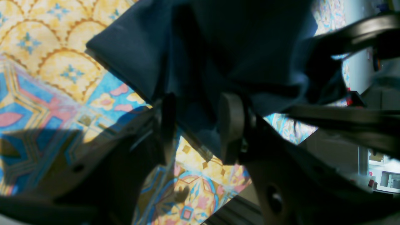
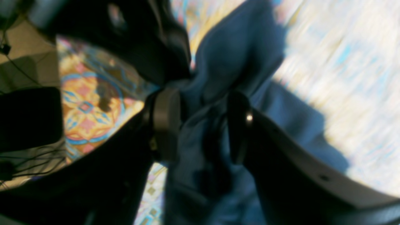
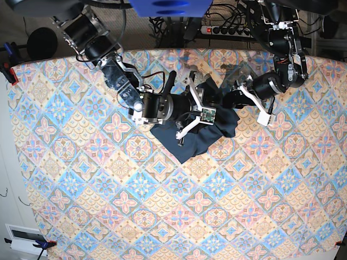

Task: Layout the t-shirt on the table in an organized manner, then fold the t-shirt properly
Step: 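Press the folded bundle with both grippers and tuck loose fabric inward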

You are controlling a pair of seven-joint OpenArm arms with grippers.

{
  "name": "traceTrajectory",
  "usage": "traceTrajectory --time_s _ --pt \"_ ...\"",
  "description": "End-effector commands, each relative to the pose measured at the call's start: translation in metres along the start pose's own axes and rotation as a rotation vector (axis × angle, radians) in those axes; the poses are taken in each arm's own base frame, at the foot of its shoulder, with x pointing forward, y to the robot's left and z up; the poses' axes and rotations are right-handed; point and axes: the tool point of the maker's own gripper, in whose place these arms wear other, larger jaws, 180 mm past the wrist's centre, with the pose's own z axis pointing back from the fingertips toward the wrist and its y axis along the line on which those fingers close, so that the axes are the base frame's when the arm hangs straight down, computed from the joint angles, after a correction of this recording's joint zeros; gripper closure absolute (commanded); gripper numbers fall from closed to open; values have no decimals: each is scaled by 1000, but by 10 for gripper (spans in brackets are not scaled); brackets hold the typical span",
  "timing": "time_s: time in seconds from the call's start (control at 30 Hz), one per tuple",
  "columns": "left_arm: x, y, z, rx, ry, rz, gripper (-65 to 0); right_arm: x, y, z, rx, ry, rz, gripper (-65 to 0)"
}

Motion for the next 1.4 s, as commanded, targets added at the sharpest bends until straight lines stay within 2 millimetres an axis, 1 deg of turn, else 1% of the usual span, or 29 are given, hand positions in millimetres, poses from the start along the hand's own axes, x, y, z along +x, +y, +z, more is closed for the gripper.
traceTrajectory --time_s 0.0,0.1,0.17,0.2,0.27,0.33,0.4,0.47,0.53,0.6,0.63,0.7,0.8,0.83,0.9,0.97,1.03,1.1,1.17,1.23,1.3,1.37 --pt "12 -5 3 -20 -37 -14 -213 18 -8 7 -25 -54 19 -240" --pt "14 -8 4 -30 -44 -21 -213 16 -29 22 -89 -64 0 -240" --pt "16 -15 6 -37 -48 -45 -213 12 -46 32 -142 -71 -30 -240" --pt "13 -18 8 -38 -44 -55 -213 9 -55 37 -170 -73 -48 -240" --pt "11 -30 17 -43 -51 -94 -213 -3 -67 46 -216 -70 -105 -240" --pt "3 -40 25 -47 -46 -118 -212 -12 -79 55 -257 -67 -144 -240" --pt "-3 -49 31 -57 -44 -134 -205 -28 -84 53 -261 -40 -186 -239" --pt "-7 -59 37 -88 -50 -123 -170 -39 -84 48 -249 -15 -211 -239" --pt "-3 -69 40 -138 -77 -103 -112 -51 -83 43 -236 10 -240 -239" --pt "6 -71 40 -152 -104 -101 -71 -62 -79 36 -216 35 -267 -227" --pt "16 -68 41 -139 -129 -109 -53 -69 -77 33 -208 49 -283 -211" --pt "26 -63 35 -142 -168 -69 -28 -77 -71 27 -185 70 -297 -171" --pt "40 -57 23 -153 -212 -17 -17 -79 -56 16 -138 91 -287 -117" --pt "41 -53 16 -153 -209 13 -17 -78 -50 12 -120 97 -277 -105" --pt "34 -34 -2 -128 -164 69 -17 -73 -41 7 -91 97 -254 -91" --pt "25 -15 -13 -82 -121 99 -16 -72 -40 7 -89 97 -244 -90" --pt "20 -1 -13 -29 -104 96 -16 -64 -42 10 -98 81 -224 -90" --pt "22 19 -3 46 -101 78 -16 -57 -43 14 -107 65 -205 -88" --pt "24 33 4 97 -102 72 -16 -51 -44 16 -113 54 -191 -87" --pt "26 40 8 121 -108 70 -16 -44 -45 18 -120 40 -175 -87" --pt "30 44 13 135 -126 74 -16 -43 -48 24 -133 40 -156 -87" --pt "33 47 19 145 -148 81 -16 -36 -47 29 -137 27 -130 -89"
